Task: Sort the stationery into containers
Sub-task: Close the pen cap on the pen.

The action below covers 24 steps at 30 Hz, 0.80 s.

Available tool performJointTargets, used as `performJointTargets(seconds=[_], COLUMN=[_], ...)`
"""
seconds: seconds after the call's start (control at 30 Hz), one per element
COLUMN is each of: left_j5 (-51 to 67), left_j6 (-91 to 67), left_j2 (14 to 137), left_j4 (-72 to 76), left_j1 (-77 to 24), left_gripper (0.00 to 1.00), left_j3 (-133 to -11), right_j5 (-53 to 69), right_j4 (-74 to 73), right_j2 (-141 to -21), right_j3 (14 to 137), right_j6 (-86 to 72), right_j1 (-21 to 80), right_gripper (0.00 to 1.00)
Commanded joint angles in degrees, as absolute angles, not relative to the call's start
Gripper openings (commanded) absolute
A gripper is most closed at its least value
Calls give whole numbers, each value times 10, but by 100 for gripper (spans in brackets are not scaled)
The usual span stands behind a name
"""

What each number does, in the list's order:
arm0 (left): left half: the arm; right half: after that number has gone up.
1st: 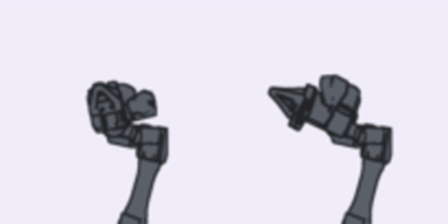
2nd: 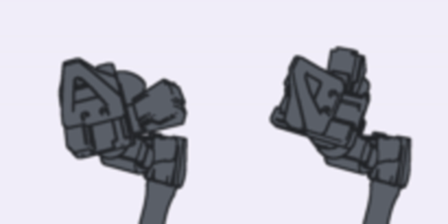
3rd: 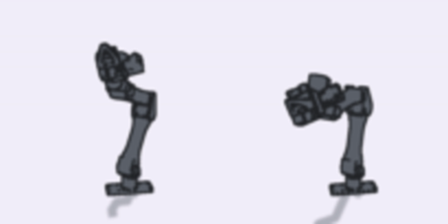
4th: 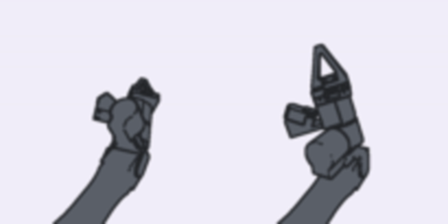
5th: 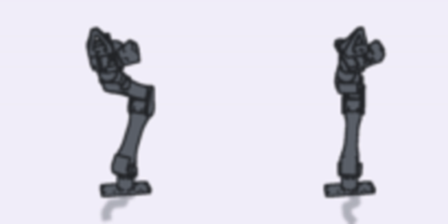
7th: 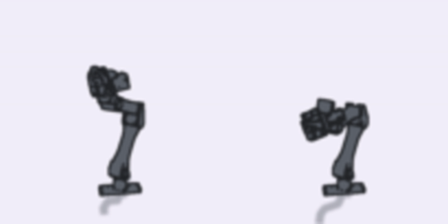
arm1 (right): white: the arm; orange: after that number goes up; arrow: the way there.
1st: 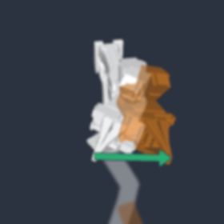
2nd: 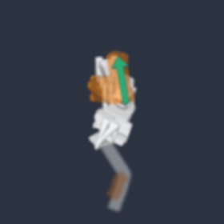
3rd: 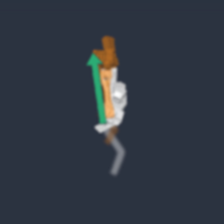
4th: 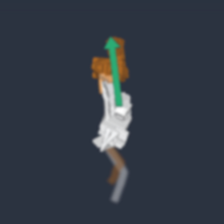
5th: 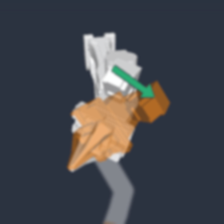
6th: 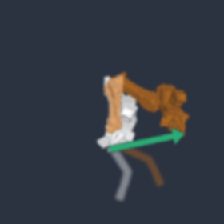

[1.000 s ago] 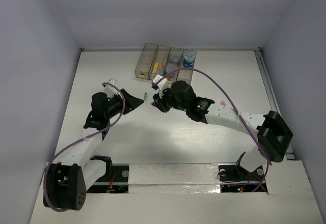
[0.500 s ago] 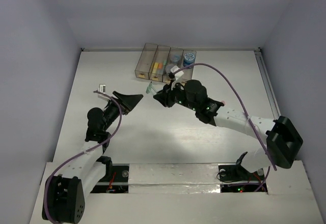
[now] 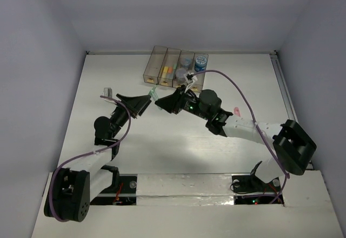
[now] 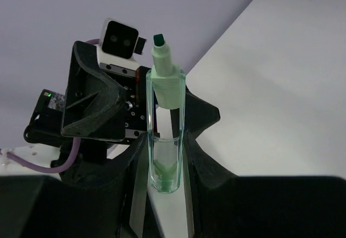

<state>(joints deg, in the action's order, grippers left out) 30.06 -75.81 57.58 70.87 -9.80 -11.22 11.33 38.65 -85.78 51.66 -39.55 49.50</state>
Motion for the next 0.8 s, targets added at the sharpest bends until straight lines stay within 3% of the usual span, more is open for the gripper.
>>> performJointTargets(seconds=[0.0,0.77], left_j5=[311,305], left_j6=[-794,-848], left_j2=[588,627], left_j4=[823,933], left_j1=[-102,-107], left_gripper=[89,88], left_j3=[-107,-103], right_j5=[121,134], right_j4=[459,473], right_j2=[-861,-905], right_j3=[519,490], right_j6=[-428,-439], right_j1=[495,495], right_gripper=[7,7])
